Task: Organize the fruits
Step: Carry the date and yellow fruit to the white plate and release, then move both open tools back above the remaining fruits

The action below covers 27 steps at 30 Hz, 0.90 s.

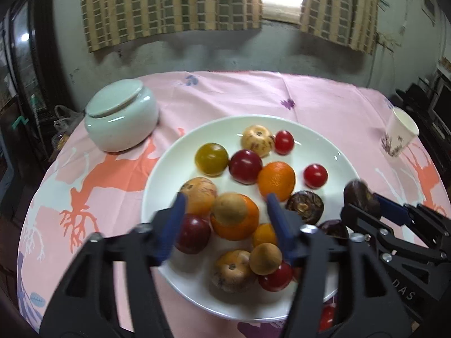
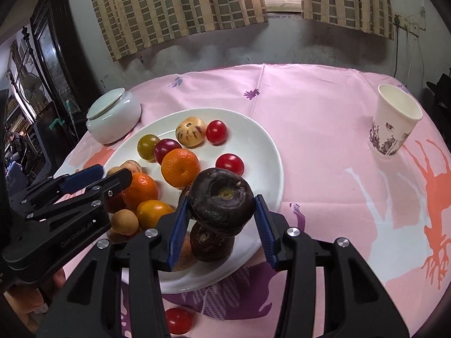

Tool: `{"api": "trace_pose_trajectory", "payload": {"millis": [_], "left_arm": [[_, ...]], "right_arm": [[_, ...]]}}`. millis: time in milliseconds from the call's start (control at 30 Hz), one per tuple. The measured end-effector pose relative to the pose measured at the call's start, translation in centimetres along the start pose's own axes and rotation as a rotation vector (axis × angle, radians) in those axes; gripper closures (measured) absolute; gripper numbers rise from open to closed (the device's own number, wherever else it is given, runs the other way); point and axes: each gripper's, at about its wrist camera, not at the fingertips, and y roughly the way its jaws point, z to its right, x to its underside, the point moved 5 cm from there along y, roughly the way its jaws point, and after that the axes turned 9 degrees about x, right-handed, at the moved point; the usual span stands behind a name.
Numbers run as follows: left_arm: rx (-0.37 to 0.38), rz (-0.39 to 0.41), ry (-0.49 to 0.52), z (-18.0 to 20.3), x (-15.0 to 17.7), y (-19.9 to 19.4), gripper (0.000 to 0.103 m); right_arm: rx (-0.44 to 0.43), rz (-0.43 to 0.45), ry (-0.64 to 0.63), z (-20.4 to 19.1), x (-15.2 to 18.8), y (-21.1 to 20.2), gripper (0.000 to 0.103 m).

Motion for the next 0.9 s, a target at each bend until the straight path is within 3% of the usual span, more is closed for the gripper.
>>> {"api": "trace_pose_trajectory", "payload": {"millis": [167,333,400,900], "left_arm": [[0.002,0.016,0.005,0.0,0.0,-1.7,0.035],[-0.014,0.055,-0.004,0.2,0.6,-4.8,0.02],[-0.014,0.069,-0.002,0.4,1.2,-6.0,0.015],[0.059,0.023,0.05,4.8,9.0,-9.5,0.011]], "right_arm": [[-0.01,0.002,0.016,1.1,1.2,-1.5,0.056],[-0.051,0.025,0.059,2.5,2.4,-3.9,0.055],[-0.068,0.039,0.075,3.1,3.0,-5.2,0.05],[-0.143,0.086,0.108,5.9,9.1,-12.5,0.037]]}}
